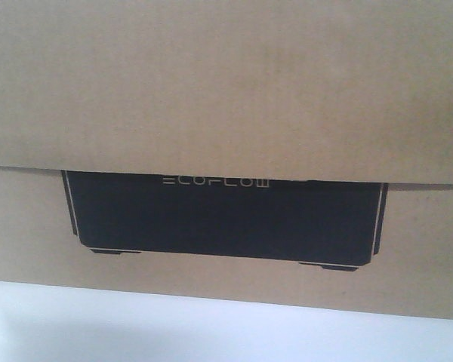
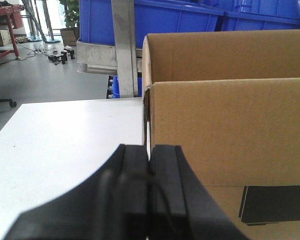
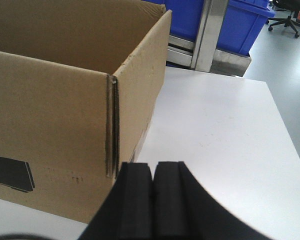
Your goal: Grab box from left shelf to table start
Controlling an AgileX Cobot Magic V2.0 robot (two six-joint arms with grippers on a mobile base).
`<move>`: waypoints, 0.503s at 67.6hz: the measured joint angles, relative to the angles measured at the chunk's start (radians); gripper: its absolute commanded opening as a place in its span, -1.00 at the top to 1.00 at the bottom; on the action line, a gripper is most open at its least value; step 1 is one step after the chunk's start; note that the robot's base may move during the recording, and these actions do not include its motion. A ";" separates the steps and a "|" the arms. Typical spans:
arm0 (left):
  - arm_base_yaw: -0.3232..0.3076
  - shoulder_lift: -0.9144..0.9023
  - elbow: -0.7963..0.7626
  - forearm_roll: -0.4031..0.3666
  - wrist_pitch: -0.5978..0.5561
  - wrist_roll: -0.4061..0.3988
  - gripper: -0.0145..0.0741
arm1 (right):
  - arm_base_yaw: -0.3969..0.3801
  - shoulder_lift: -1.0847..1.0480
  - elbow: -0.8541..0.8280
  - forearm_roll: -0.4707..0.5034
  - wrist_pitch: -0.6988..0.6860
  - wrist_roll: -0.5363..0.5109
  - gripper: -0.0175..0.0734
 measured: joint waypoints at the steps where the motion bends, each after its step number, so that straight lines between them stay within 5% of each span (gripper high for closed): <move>1: 0.000 0.000 0.000 0.000 0.000 0.000 0.88 | 0.000 0.000 0.000 0.000 0.000 0.000 0.49; 18: 0.014 -0.004 0.025 -0.030 -0.006 0.000 0.88 | 0.000 0.000 0.000 0.000 0.000 0.000 0.49; 34: 0.175 -0.071 0.235 -0.127 -0.172 0.000 0.88 | 0.000 0.000 0.000 0.000 0.000 0.000 0.49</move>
